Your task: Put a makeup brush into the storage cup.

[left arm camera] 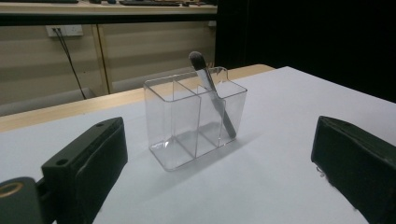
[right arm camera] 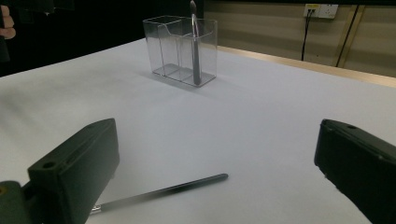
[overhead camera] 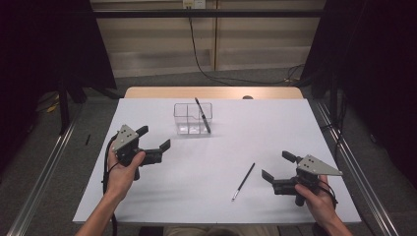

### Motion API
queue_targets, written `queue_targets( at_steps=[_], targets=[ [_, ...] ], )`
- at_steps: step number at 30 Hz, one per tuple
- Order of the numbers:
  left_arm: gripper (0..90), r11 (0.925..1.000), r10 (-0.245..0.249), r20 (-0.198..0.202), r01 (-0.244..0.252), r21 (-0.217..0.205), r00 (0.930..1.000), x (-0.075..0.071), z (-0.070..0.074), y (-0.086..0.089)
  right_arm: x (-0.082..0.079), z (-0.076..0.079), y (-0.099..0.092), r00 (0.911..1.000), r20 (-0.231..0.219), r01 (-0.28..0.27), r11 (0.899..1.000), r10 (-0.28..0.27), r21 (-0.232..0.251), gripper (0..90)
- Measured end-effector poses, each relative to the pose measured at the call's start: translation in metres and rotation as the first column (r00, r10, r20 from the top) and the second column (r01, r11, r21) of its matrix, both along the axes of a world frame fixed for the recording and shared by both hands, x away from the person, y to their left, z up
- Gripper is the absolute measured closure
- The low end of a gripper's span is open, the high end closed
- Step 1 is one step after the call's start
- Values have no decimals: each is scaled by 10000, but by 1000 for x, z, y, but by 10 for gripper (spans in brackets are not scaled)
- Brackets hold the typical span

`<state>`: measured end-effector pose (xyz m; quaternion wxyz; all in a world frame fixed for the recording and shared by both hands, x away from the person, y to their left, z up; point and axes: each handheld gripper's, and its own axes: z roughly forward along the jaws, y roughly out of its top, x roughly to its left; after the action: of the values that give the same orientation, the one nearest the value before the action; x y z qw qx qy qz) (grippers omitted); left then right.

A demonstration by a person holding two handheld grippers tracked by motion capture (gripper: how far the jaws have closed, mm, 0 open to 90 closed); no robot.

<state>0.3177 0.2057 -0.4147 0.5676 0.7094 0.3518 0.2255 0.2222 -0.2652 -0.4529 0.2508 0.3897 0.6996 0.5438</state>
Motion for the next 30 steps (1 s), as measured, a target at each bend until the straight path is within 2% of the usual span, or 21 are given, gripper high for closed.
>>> queue_targets(
  at_steps=[6,9,16,18,20,25,28,30],
  targets=[
    [40,9998,38,59,-39,173,10000,-13,-3,8,0,0,0,10000,-14,13,10000,-13,-7,0],
    [40,9999,141,12,-141,42,9999,-19,-6,15,0,0,0,10000,-4,19,10000,-19,-12,0],
    [40,9993,370,-32,-370,28,9993,-29,-10,27,-1,1,1,10000,-34,11,10000,-11,58,0],
    [45,9974,640,-29,-638,338,9979,-33,-12,28,-1,1,1,10000,-26,30,10000,-30,71,0],
    [46,9979,537,-92,-533,377,9985,-37,-14,32,-1,1,1,10000,-34,59,9999,-59,90,0],
    [46,9976,669,-166,-666,181,9976,-47,-17,39,0,0,0,9999,-76,88,9999,-87,64,0],
    [46,9969,778,-345,-783,-117,9964,-51,-19,43,-2,1,-1,9999,-52,97,9999,-97,85,0],
    [46,9969,776,-291,-779,-75,9966,-55,-21,43,-2,1,-1,9999,-45,90,9999,-90,70,0]
  ],
)
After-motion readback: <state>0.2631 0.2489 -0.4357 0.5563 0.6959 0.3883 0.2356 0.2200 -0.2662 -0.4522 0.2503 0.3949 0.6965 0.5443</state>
